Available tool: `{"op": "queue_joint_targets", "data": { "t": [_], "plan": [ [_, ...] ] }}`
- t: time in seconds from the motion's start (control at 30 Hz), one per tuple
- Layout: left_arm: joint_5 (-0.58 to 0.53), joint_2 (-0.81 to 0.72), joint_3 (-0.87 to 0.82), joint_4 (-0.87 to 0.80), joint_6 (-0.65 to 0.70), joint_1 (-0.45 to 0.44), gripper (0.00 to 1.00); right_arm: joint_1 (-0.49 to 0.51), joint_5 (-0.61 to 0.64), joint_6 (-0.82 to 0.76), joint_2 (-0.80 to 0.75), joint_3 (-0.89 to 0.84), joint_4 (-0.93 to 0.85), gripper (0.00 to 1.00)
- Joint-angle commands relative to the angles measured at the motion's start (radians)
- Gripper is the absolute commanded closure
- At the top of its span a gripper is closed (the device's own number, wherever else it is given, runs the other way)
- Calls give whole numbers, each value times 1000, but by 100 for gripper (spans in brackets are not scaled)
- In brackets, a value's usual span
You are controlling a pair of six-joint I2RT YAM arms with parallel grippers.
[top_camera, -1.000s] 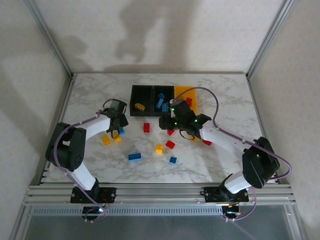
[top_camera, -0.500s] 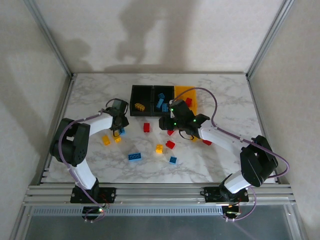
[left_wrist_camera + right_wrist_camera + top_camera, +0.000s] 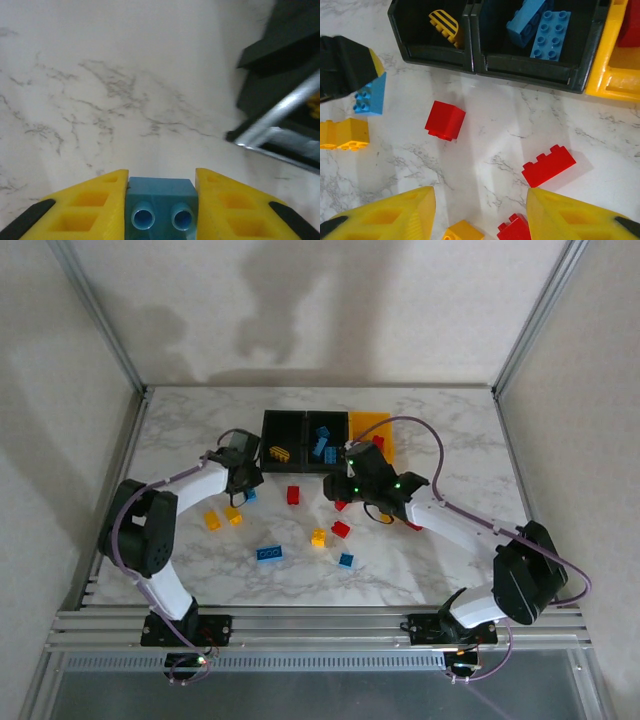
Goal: Sort the legos into containers by color
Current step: Pick up the lego from the middle-left of the table, then place the lego in the container.
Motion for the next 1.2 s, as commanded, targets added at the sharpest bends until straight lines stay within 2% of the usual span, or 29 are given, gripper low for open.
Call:
{"op": "queue_joint_targets", "data": {
  "t": [0.0,0.33,0.7,0.97,1.17],
  "plan": [
    [-37,-36,83,-78,19,-39,72,9,26,6,-41,-19,-16,49],
    [-53,55,333,-128,3,-170,72,6,46,35,-125,-93,-7,49],
    [-68,350,681,-145,-16,-278,72,3,71,145,-293,-263,25,49],
    [-91,593,978,-239,1,-299,73,2,120,152,-386,-303,-26,49],
    [-87,673,1081,-265,-4,-303,71,3,149,159,-432,-318,-50,48]
  ]
}}
